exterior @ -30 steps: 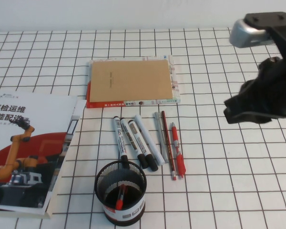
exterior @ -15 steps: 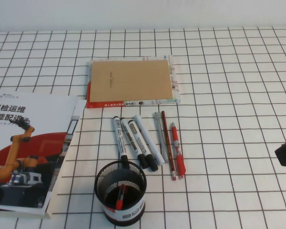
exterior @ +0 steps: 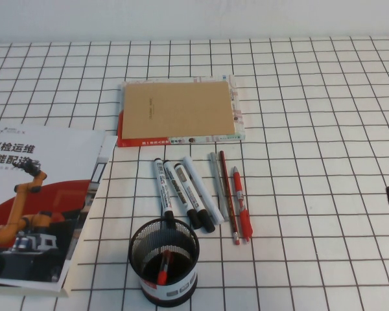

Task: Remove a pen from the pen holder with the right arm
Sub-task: 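Take a marker out of the pen holder and lay it on the table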

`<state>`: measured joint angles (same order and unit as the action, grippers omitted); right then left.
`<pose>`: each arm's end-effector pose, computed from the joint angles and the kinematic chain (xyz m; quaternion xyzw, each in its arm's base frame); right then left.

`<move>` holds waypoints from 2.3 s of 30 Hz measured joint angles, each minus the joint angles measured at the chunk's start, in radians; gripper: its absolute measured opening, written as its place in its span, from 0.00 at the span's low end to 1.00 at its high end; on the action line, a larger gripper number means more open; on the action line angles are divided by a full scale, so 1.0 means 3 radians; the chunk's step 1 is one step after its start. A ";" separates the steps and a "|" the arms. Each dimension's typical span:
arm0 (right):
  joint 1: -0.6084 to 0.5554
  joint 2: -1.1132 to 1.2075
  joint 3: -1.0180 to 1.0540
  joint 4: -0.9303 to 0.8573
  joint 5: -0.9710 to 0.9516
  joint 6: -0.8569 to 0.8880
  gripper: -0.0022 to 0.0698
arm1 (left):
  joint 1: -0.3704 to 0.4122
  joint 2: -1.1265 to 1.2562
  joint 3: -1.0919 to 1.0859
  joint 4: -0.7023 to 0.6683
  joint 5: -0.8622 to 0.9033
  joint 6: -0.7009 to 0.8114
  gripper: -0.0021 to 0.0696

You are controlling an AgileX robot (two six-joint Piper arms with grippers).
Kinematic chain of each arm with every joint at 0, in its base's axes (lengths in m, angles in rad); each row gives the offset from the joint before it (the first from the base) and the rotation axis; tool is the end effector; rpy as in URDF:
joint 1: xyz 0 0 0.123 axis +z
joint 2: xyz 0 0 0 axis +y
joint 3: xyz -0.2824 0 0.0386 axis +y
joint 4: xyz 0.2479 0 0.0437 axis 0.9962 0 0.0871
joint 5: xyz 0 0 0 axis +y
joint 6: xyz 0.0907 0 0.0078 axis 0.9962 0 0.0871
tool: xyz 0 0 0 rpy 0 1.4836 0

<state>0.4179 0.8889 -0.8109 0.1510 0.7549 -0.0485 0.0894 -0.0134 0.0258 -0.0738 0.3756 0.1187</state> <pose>0.1509 0.0773 0.3297 -0.1823 0.8956 0.1416 0.3803 0.0524 0.0022 0.1714 -0.0078 0.8047 0.0305 0.5928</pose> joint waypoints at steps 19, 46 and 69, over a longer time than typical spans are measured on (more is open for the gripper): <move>-0.1161 -0.2480 0.2726 -0.0005 -0.2059 -0.0013 0.01 | 0.0000 0.0000 0.0000 0.0000 0.0000 0.0000 0.03; -0.1267 -0.2990 0.2791 -0.0015 -0.1350 -0.0013 0.01 | 0.0000 0.0000 0.0000 0.0000 0.0000 0.0000 0.03; -0.1267 -0.2990 0.2791 -0.0004 -0.1343 -0.0013 0.01 | 0.0000 0.0000 0.0000 0.0000 0.0000 0.0000 0.03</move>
